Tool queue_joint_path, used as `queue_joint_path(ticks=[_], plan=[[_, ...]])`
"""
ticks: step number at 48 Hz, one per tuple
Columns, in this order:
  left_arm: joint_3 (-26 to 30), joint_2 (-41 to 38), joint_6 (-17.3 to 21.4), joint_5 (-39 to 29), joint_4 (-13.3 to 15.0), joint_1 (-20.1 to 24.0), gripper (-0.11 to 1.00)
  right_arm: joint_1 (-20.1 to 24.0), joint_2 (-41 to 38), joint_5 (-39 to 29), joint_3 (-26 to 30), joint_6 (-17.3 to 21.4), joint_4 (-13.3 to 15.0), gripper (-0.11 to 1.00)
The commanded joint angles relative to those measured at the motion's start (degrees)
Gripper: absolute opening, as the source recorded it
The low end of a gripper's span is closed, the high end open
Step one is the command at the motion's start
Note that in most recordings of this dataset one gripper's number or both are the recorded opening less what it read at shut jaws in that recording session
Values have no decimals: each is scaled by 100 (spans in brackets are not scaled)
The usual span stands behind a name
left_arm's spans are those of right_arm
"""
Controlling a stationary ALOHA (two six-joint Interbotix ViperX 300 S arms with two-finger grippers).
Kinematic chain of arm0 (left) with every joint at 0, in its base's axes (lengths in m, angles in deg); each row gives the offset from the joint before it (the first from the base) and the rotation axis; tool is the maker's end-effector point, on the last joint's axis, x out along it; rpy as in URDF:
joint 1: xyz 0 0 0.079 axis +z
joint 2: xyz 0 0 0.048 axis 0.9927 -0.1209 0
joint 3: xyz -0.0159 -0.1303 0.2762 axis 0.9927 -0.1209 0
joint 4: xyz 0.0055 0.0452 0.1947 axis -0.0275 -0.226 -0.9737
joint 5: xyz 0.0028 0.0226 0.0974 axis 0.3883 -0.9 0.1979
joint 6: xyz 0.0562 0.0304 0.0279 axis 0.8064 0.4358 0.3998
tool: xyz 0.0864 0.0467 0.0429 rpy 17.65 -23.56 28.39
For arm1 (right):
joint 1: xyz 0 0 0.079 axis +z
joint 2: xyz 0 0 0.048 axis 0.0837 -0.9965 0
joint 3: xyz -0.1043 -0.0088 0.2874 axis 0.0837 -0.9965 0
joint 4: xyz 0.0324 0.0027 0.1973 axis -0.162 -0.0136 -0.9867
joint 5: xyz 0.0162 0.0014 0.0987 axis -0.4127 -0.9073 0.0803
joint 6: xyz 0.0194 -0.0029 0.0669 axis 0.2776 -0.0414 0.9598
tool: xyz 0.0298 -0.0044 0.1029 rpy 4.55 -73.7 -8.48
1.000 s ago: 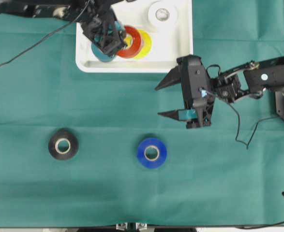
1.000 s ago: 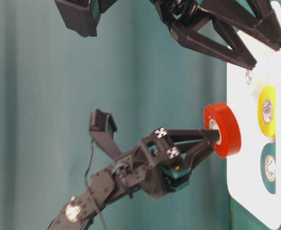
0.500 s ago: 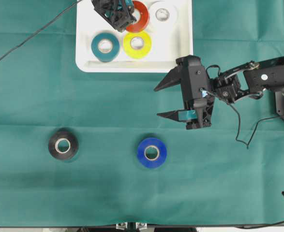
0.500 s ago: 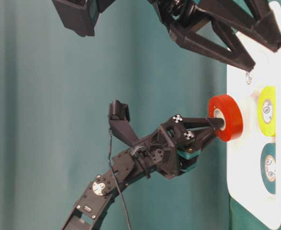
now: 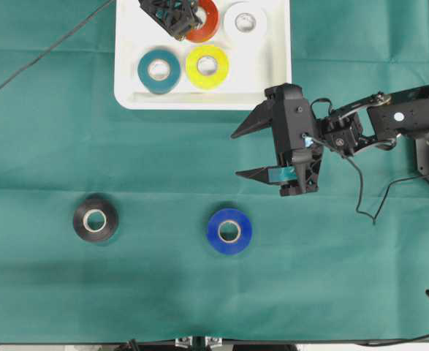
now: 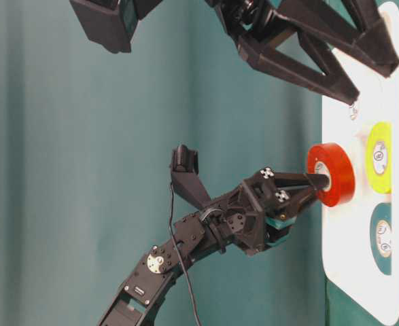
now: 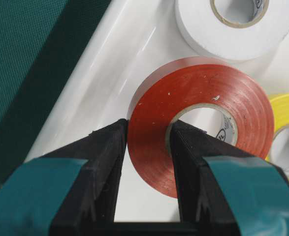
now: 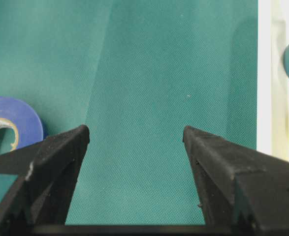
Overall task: Put the tape alternately from left to right into the white case.
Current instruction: 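Lift the red roll with the left gripper and carry it into the tray, then release the red roll in the tray and pull the left gripper back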
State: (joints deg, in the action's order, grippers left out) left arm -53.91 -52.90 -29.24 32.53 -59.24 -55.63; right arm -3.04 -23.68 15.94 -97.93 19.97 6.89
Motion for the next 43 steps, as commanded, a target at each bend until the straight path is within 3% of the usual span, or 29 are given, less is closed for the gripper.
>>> queue_joint_path(ticks=[1,5,21,27,38,43], plan=[[202,114,281,26,9,-79,-4,9,105,44,132,9,9,82],[211,105,536,18,26,-149,-4,9,105,44,141,9,9,82],[193,105,554,44,18,-123,0,9,97,44,158,9,9,82],[193,132,571,53,18,-114,22,18,97,44,158,9,9,82],[158,229,589,53,18,-141,87,9,79,44,158,9,9,82],[105,308,589,53,18,-176,93,9,70,44,149,9,9,82]])
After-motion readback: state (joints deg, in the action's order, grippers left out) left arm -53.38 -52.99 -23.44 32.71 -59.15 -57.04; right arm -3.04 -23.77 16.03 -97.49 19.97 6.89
